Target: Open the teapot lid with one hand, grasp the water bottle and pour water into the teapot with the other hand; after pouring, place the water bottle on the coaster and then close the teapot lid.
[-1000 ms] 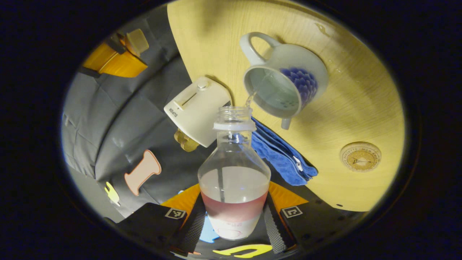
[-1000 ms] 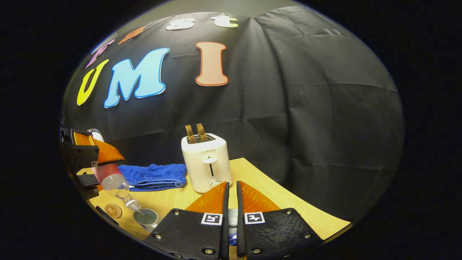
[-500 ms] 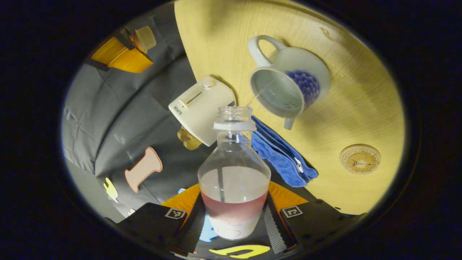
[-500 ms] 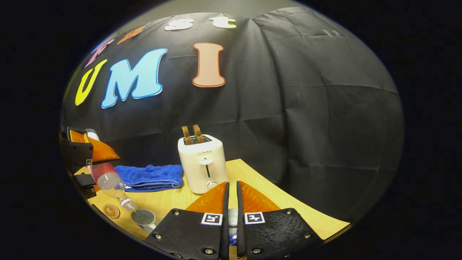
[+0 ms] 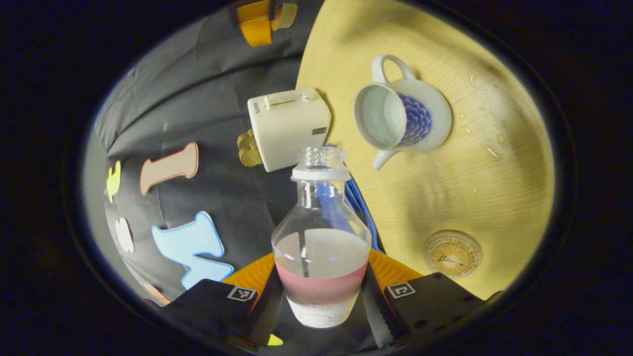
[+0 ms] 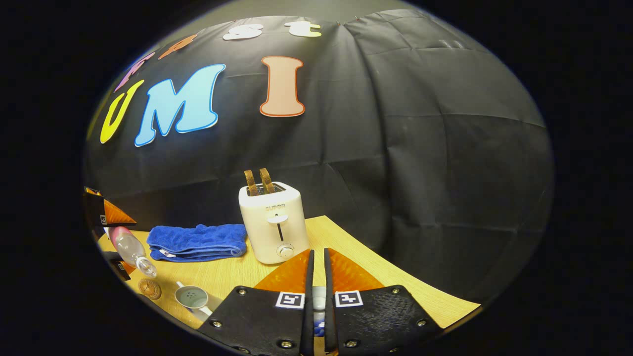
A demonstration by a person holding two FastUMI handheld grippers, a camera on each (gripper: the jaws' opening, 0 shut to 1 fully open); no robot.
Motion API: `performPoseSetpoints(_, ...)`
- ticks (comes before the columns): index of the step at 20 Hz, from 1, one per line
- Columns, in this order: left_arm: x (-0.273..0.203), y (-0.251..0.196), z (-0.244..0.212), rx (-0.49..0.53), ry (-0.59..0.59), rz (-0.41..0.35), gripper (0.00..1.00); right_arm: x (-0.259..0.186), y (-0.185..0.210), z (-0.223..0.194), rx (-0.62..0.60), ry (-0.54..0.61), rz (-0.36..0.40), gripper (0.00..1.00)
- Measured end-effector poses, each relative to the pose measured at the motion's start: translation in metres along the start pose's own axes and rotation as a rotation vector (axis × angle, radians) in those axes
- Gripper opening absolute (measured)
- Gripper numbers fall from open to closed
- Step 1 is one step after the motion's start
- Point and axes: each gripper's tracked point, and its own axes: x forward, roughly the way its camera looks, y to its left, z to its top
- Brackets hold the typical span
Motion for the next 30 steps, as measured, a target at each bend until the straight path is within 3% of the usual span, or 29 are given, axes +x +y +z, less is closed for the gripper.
performPoseSetpoints(5,-0.010,-0.024,-0.023,-0.397,-0.037,-0.013,0.88,0.003,0.008,-0.005,-0.014,0.013,0.017,0.08)
performPoseSetpoints(16,-0.030,-0.024,-0.064,-1.206,-0.108,0.107,0.87,0.001,0.030,-0.007,-0.060,0.010,0.055,0.08)
performPoseSetpoints(25,-0.030,-0.031,-0.083,-1.654,-0.192,0.162,0.87,-0.002,0.039,-0.004,-0.072,0.002,0.068,0.08)
performPoseSetpoints(30,-0.018,-0.038,-0.076,-1.693,-0.196,0.136,0.86,0.000,0.039,-0.007,-0.075,0.009,0.066,0.08)
